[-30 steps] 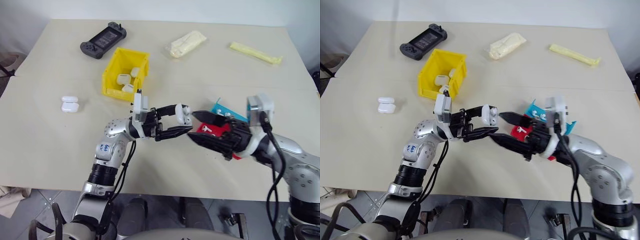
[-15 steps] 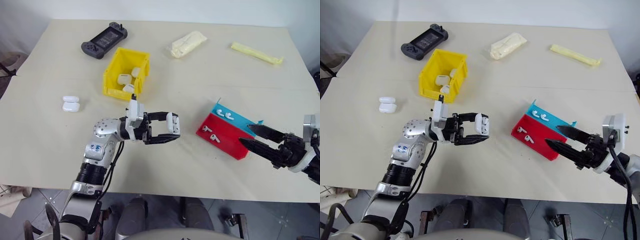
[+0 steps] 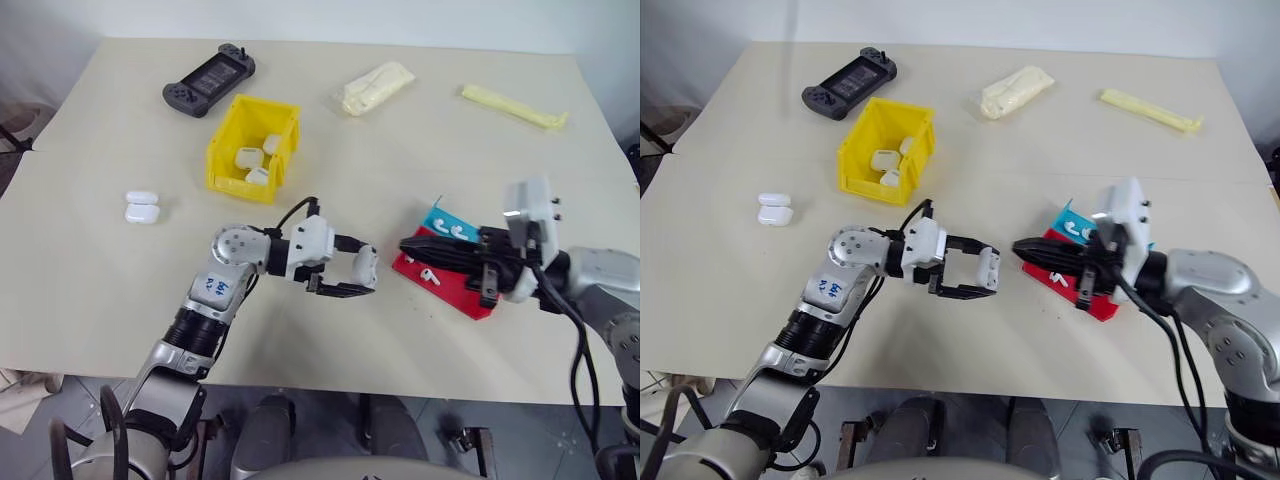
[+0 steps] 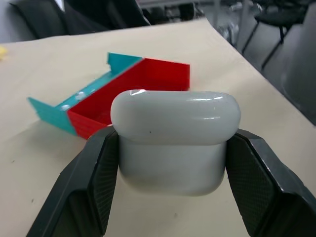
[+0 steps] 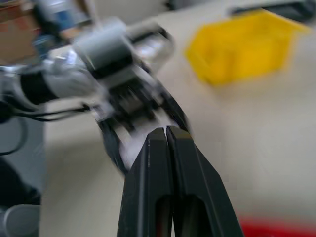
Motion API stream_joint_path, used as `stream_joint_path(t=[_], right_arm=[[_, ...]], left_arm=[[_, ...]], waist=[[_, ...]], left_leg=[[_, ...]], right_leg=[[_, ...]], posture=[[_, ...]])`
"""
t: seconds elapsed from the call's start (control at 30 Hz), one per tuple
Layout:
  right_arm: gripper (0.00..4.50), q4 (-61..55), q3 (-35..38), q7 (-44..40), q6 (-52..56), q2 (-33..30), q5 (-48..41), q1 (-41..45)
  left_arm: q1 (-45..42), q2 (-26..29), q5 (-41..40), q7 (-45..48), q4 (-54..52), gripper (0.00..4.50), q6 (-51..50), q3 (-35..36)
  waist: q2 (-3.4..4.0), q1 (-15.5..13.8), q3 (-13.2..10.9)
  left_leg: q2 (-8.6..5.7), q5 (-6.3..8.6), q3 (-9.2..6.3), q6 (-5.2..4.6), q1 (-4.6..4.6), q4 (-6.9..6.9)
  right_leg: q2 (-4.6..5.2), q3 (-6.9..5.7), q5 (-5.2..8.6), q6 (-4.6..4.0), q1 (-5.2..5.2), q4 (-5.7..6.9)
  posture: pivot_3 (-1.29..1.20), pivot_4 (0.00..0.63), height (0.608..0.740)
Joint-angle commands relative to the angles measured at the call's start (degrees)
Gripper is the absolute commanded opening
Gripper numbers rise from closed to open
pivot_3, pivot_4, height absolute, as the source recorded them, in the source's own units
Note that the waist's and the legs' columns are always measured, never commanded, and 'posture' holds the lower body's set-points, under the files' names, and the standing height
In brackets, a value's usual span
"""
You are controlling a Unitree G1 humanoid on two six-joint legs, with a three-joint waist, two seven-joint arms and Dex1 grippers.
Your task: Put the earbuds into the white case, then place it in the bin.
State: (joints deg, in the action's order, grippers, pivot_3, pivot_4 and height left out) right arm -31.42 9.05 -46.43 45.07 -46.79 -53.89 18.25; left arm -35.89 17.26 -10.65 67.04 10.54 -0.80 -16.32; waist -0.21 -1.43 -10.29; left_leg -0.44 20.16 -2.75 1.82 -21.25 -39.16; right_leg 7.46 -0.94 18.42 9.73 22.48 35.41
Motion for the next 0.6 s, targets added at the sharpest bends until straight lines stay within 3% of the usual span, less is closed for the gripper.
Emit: stream_joint_path(t=[0.03, 0.33, 0.6], right_arm=[[0.03, 0.0, -2.9, 1.4, 2.1, 0.6, 0.1, 2.9], [0.03, 1.5, -9.4, 0.1, 4.3, -1.1, 5.1, 5.2], [0.03, 1.9, -7.8, 0.7, 5.7, -4.3, 8.8, 1.2]], left_arm=[[-0.7, -0.3, 1.2, -1.1, -0.7, 2.81, -0.8, -1.1], [-0.7, -1.5, 0.7, -2.0, -1.4, 2.81, -0.7, -0.7], [0.6, -0.7, -1.5, -1.1, -2.2, 2.81, -0.1, 0.8]], waist=[[0.00, -0.1, 0.0], [0.00, 0.1, 0.0], [0.00, 0.1, 0.0]], left_leg=[[-0.03, 0.01, -0.01, -0.01, -0.06, 0.00], [-0.06, 0.02, 0.00, -0.03, -0.07, -0.01], [-0.06, 0.02, 0.01, -0.03, -0.07, -0.01]], right_leg=[[0.02, -0.01, 0.00, 0.00, 0.03, -0.03], [0.07, -0.03, 0.00, 0.01, 0.03, 0.00], [0.07, -0.03, 0.00, 0.00, 0.04, 0.01]], posture=[[0.00, 0.150, 0.740], [0.00, 0.150, 0.740], [0.00, 0.150, 0.740]])
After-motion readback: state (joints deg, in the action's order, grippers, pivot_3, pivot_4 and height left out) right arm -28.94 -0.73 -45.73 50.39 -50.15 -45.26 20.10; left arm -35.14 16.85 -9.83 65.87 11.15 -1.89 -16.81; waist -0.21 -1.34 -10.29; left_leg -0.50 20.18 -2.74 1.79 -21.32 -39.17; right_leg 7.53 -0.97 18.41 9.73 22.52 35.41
